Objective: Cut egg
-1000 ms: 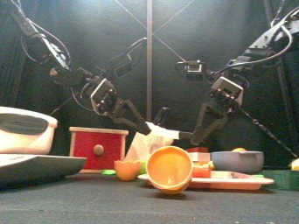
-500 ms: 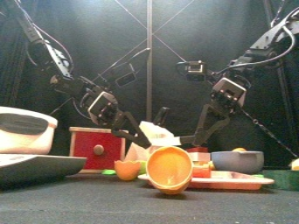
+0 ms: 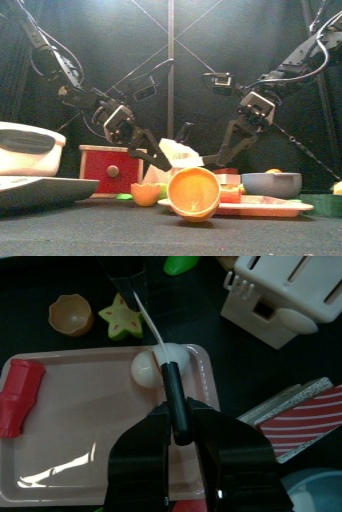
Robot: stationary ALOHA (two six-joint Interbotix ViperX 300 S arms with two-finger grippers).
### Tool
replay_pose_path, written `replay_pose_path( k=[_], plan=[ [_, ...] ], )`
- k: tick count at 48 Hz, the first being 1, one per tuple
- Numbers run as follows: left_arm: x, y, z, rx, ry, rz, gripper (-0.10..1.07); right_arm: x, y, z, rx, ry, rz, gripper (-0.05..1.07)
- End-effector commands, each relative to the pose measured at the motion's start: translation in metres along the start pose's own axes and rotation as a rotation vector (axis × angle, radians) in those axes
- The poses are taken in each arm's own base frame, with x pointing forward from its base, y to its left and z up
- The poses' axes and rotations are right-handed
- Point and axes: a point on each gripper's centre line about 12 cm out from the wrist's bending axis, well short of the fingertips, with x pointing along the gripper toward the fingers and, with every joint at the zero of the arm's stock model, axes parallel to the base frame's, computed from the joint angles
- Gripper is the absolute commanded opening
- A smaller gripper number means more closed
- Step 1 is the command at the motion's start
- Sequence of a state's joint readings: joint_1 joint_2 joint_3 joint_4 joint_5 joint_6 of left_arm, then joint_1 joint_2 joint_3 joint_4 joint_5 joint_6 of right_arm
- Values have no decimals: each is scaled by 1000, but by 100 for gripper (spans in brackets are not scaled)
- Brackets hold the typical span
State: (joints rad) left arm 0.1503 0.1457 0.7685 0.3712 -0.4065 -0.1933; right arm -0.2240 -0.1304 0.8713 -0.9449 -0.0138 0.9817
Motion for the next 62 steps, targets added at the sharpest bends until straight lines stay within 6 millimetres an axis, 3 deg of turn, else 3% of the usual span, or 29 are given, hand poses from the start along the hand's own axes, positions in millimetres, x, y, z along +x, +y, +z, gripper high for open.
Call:
replay_pose_path(
  k=[1,7,17,39,51,62],
  plan=[
    [-1,-7,15,21,-45,-16,0,-8,-14,18,27,-70,-14,41],
    [-4,-6,16,16,-50,-10,0,-9,-19,20,48,-78,-23,41],
    [-9,-6,22,14,-65,-5,0,-16,-6,33,93,-109,-8,41],
    [-19,-6,29,74,-67,0,0,-49,14,54,212,-149,-17,40],
    [-24,-10,36,90,-96,-8,0,-37,17,34,265,-52,-38,39],
    [-23,-19,39,157,-134,-54,0,-29,21,34,266,-38,-30,38]
  ],
)
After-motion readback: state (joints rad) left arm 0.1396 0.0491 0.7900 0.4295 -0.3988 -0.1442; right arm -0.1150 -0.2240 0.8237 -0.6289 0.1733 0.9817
